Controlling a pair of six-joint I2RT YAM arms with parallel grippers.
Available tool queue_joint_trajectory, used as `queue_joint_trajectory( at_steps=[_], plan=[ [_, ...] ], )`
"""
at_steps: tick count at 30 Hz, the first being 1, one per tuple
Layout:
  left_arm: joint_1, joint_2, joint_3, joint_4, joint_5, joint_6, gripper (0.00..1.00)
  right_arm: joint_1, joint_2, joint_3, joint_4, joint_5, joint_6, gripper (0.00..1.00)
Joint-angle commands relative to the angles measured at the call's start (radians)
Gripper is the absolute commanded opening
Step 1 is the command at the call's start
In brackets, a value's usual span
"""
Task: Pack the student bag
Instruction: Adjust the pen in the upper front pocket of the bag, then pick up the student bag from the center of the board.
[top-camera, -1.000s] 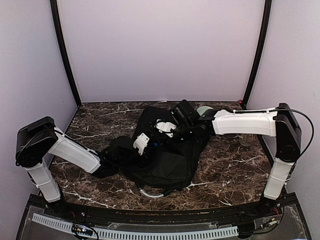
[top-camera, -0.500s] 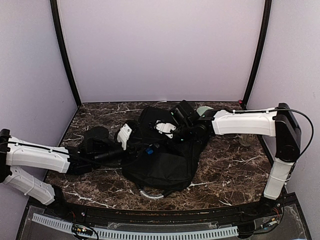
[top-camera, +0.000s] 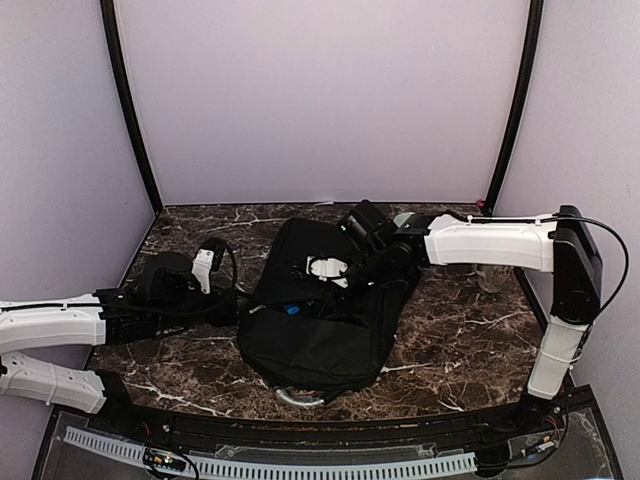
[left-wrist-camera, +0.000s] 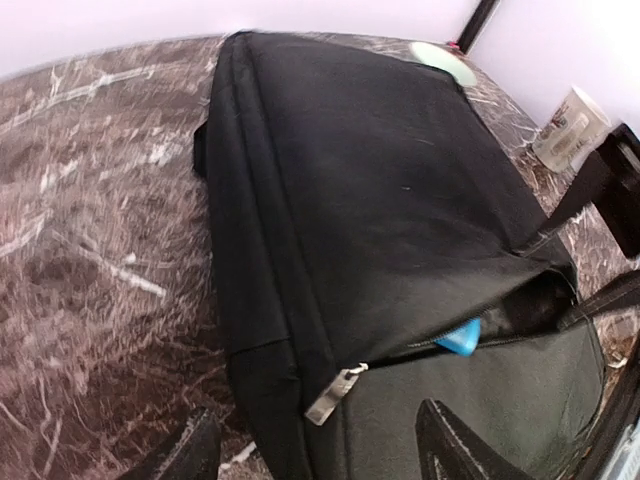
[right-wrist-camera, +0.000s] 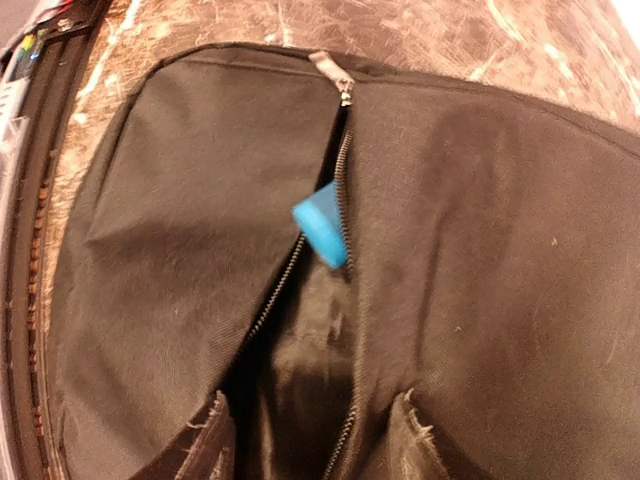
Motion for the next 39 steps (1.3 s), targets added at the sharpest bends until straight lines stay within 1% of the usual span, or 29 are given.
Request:
queue_joint_trajectory(
  at_steps=[1,3,5,8,9,11,13,15,17,19,22,26,30,33,36,39],
  plan=[
    [0.04,0.005,0.022,-0.061,0.131,-0.14,0.7,0.022,-0.039,0.045,-0.161,-0.12,-0.109,0.55],
    [0.045,0.02,0.026,-0.075,0.166,-0.156,0.7,0.005,-0.029,0.107,-0.22,-0.126,-0.119,0.56],
    [0.049,0.033,0.03,-0.097,0.192,-0.177,0.7,-0.024,-0.016,0.159,-0.283,-0.198,-0.12,0.58],
    [0.058,0.042,0.011,-0.092,0.22,-0.215,0.7,-0.052,0.007,0.219,-0.331,-0.31,-0.112,0.6],
    [0.059,0.043,0.003,-0.085,0.226,-0.224,0.7,-0.056,0.016,0.233,-0.336,-0.325,-0.106,0.6],
    [0.061,0.052,-0.012,-0.076,0.236,-0.236,0.7,-0.058,0.032,0.248,-0.301,-0.302,-0.064,0.59],
    [0.062,0.06,-0.027,-0.068,0.246,-0.25,0.7,-0.058,0.042,0.235,-0.214,-0.232,0.022,0.58],
    [0.062,0.064,-0.049,-0.034,0.269,-0.264,0.7,-0.058,0.057,0.219,-0.14,-0.168,0.108,0.53],
    [0.064,0.072,-0.071,0.002,0.292,-0.279,0.68,-0.058,0.086,0.229,-0.124,-0.137,0.139,0.46],
    [0.066,0.087,-0.081,0.025,0.305,-0.293,0.63,-0.058,0.116,0.243,-0.127,-0.14,0.16,0.4],
    [0.067,0.115,-0.102,0.087,0.329,-0.306,0.59,-0.054,0.148,0.224,-0.096,-0.162,0.185,0.33],
    [0.068,0.16,-0.114,0.157,0.354,-0.314,0.51,-0.038,0.203,0.216,-0.084,-0.073,0.187,0.27],
    [0.068,0.187,-0.127,0.233,0.391,-0.32,0.34,-0.035,0.236,0.205,-0.071,0.055,0.184,0.24],
    [0.068,0.182,-0.145,0.295,0.42,-0.315,0.22,-0.035,0.232,0.184,-0.04,0.148,0.169,0.24],
    [0.068,0.155,-0.173,0.364,0.424,-0.312,0.14,-0.034,0.223,0.17,-0.02,0.2,0.157,0.24],
    [0.068,0.112,-0.205,0.431,0.41,-0.315,0.1,-0.034,0.209,0.178,-0.036,0.17,0.145,0.27]
  ],
)
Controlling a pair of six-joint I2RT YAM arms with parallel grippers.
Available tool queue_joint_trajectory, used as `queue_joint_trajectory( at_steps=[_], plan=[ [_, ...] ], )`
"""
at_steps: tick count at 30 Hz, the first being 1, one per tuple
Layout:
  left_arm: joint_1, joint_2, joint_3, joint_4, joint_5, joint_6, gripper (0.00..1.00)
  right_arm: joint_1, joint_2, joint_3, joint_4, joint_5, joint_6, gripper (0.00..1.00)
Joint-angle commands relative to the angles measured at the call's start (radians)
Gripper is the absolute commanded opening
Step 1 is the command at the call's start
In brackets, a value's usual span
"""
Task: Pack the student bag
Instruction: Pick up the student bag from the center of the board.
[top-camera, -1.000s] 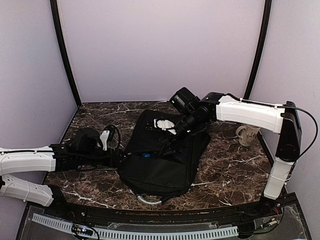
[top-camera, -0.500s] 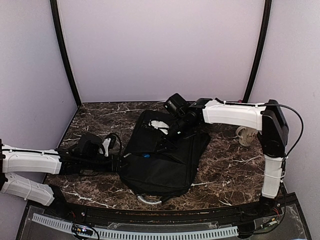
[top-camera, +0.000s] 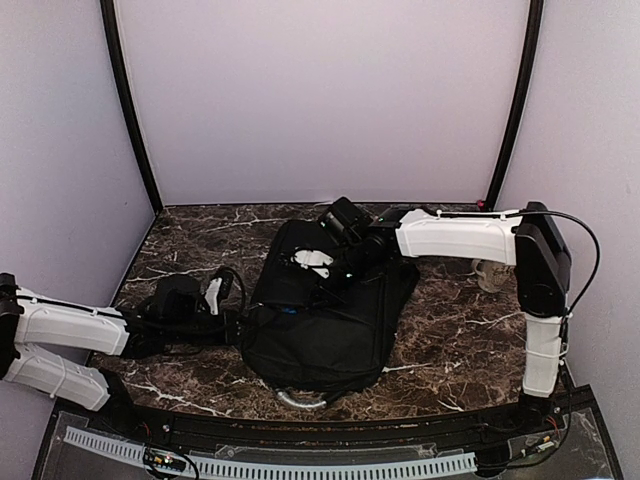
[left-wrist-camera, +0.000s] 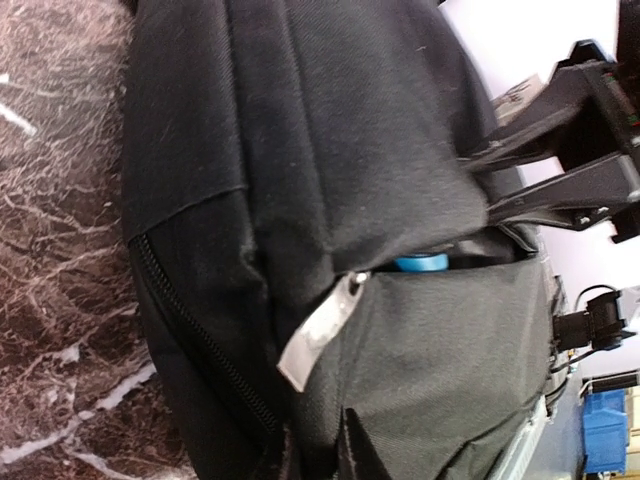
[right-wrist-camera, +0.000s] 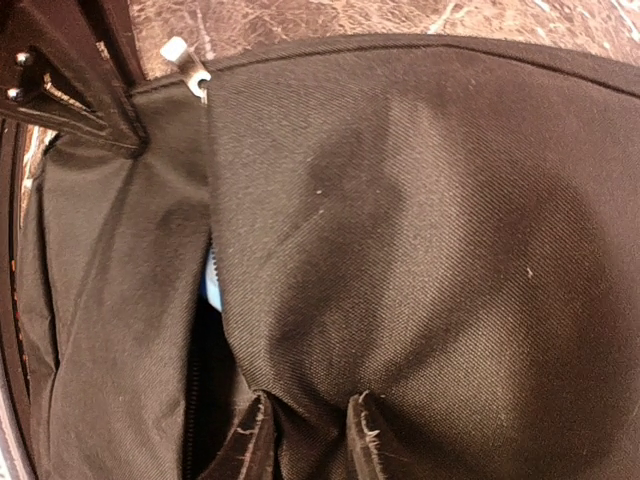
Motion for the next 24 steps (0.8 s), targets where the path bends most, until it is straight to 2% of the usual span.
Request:
queue_joint_trajectory(
  at_steps=[1,4,11,12,14,15,19,22,24],
  plan=[
    [-0.008,-0.078,-0.048,0.16,0.054,-0.001,0.08,-0.012,0.011,-0.021,0.031,0.106,-0.023,0.3],
    [-0.008,-0.118,-0.073,0.203,0.035,0.007,0.05,-0.002,-0.05,-0.007,0.009,0.055,-0.055,0.35],
    [-0.008,-0.136,-0.086,0.304,0.062,0.027,0.01,0.003,-0.154,0.05,0.047,0.057,-0.082,0.49],
    [-0.008,-0.135,-0.091,0.326,0.058,0.022,0.01,0.002,-0.151,0.055,0.063,0.062,-0.076,0.55],
    [-0.008,-0.135,-0.104,0.361,0.033,0.01,0.0,0.0,-0.126,0.094,0.063,0.051,-0.049,0.75],
    [-0.008,-0.135,-0.109,0.372,0.016,0.002,0.0,-0.003,-0.1,0.133,0.041,0.027,-0.041,0.98],
    [-0.01,-0.12,-0.112,0.386,-0.008,-0.013,0.0,0.008,0.006,0.285,-0.072,-0.113,-0.068,1.0],
    [-0.01,-0.114,-0.107,0.329,-0.019,-0.012,0.12,0.048,0.083,0.395,-0.161,-0.098,-0.111,0.99],
    [-0.01,-0.118,-0.128,0.322,-0.029,-0.024,0.23,0.079,0.119,0.446,-0.178,-0.018,-0.114,0.91]
  ],
)
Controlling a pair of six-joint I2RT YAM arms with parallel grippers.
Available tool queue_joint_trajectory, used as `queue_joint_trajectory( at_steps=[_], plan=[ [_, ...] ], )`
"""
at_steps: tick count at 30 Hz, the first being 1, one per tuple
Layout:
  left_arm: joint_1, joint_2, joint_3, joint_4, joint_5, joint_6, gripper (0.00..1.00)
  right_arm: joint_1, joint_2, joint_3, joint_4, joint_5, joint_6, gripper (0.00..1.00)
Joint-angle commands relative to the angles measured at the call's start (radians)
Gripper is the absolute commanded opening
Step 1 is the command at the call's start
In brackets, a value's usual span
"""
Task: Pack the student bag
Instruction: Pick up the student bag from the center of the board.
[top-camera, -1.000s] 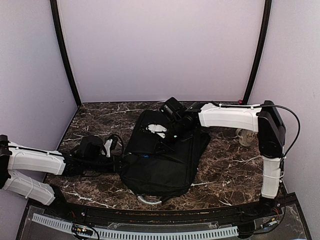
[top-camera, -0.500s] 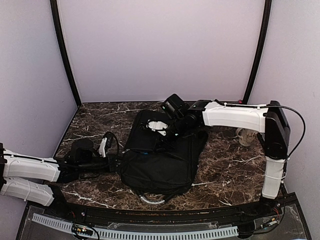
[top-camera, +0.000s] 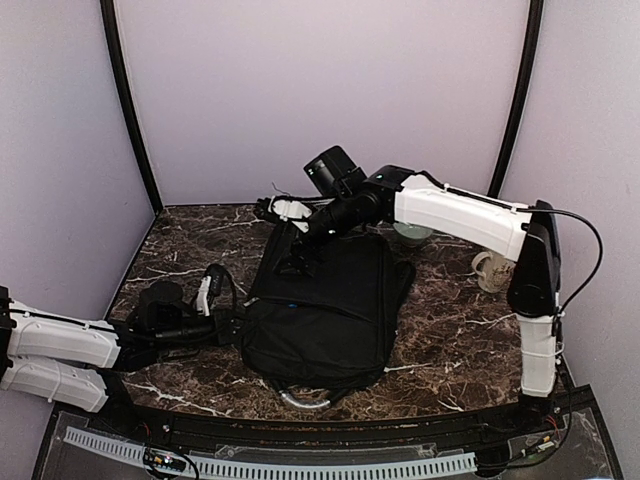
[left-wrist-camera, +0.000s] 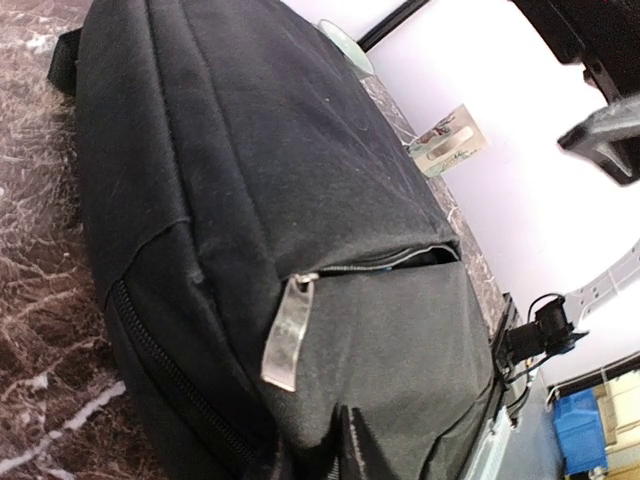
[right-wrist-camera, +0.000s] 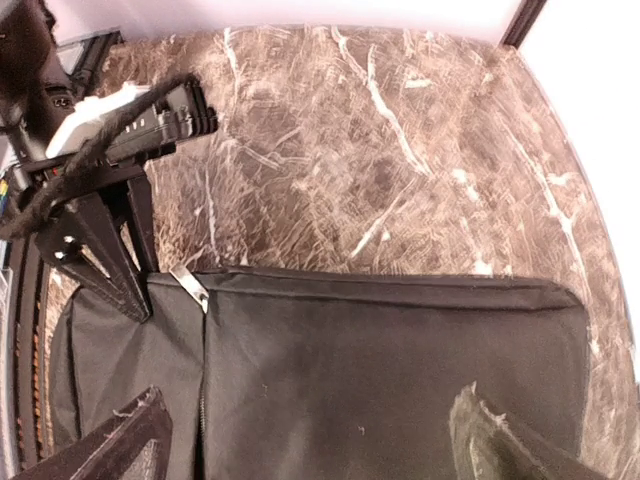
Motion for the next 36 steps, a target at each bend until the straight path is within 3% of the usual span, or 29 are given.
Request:
queue_joint_trajectory(
  at_steps=[1,6,13,20,26,36],
  plan=[
    [-0.002,-0.029,-0.025,0.08,-0.041,-0.021,0.3,0.074,0.094,0.102,-0.099,0.073,-0.031,0.84],
    [0.0,-0.124,-0.084,0.031,-0.124,-0.054,0.42,0.09,0.143,0.163,-0.084,0.129,0.014,0.61],
    [0.011,-0.22,-0.07,-0.087,-0.208,-0.104,0.48,0.09,0.155,0.144,-0.079,0.17,0.054,0.5],
    [0.053,-0.105,0.019,-0.153,-0.153,-0.167,0.43,0.026,0.11,0.074,-0.033,0.157,0.104,0.4],
    [0.059,-0.062,0.018,-0.064,-0.114,-0.168,0.4,-0.028,0.146,0.069,0.012,0.097,0.131,0.32],
    [0.069,-0.041,0.049,-0.068,-0.086,-0.158,0.28,-0.075,0.216,0.066,0.025,0.062,0.16,0.28]
  ],
)
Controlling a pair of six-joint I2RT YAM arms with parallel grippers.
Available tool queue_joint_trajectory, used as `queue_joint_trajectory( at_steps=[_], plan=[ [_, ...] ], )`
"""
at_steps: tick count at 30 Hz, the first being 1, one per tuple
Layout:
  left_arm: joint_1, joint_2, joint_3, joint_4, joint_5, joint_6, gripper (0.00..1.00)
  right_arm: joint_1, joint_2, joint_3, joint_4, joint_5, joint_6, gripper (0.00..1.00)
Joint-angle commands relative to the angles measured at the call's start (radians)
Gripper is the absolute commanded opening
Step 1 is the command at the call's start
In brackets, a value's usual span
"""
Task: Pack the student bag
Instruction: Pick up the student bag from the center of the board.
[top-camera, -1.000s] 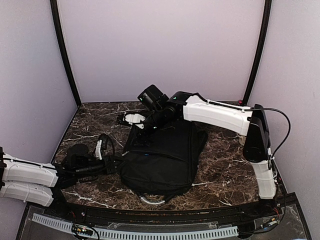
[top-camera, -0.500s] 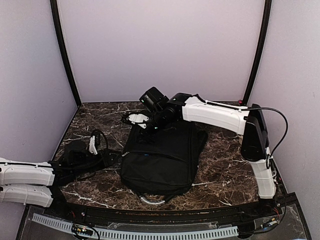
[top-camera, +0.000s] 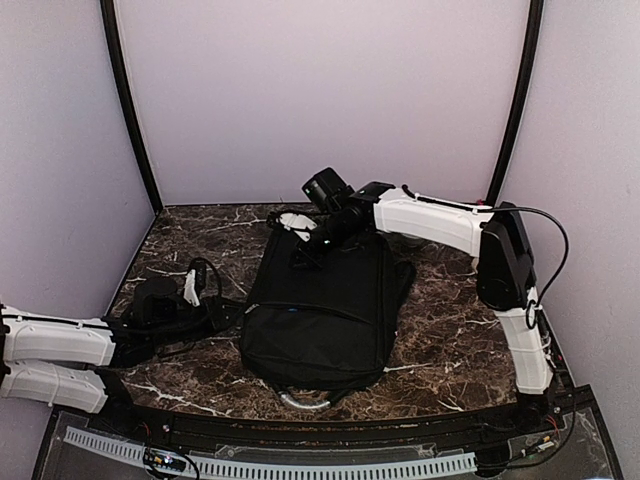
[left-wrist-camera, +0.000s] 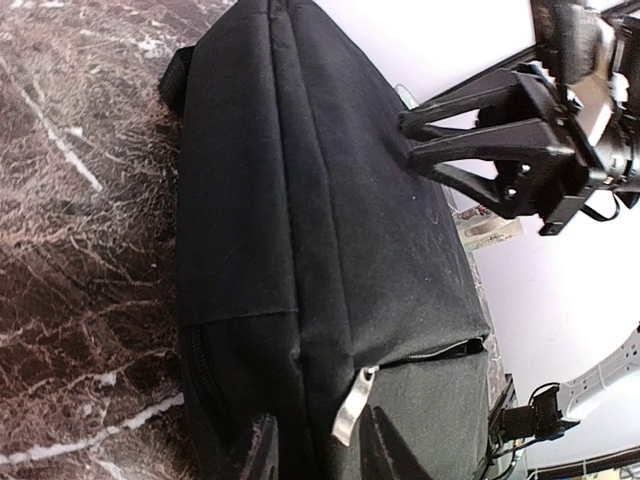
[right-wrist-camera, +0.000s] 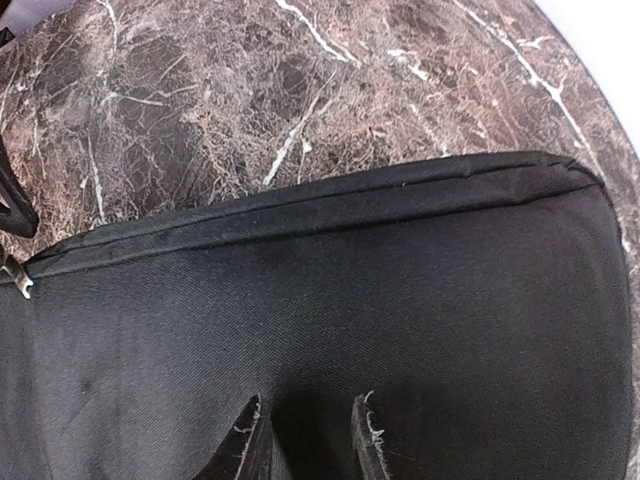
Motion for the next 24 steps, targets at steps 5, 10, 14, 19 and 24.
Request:
queue_joint_trajectory(
  at_steps=[5,10,14,19,24],
  plan=[
    [0.01,0.066,0.067,0.03,0.053,0.003,0.25,-0.013,0.042,-0.009,0.024,-0.06,0.043,0.27],
    [0.01,0.078,0.075,0.035,0.053,0.002,0.21,-0.014,0.053,-0.011,0.021,-0.072,0.052,0.27],
    [0.011,0.073,0.076,0.018,0.051,0.002,0.19,-0.013,0.055,-0.014,0.022,-0.081,0.055,0.27],
    [0.011,0.074,0.079,0.009,0.067,-0.008,0.14,-0.013,0.061,-0.016,0.024,-0.082,0.058,0.27],
    [0.011,0.078,0.083,-0.005,0.07,-0.014,0.13,-0.016,0.065,-0.02,0.027,-0.084,0.06,0.26]
  ],
)
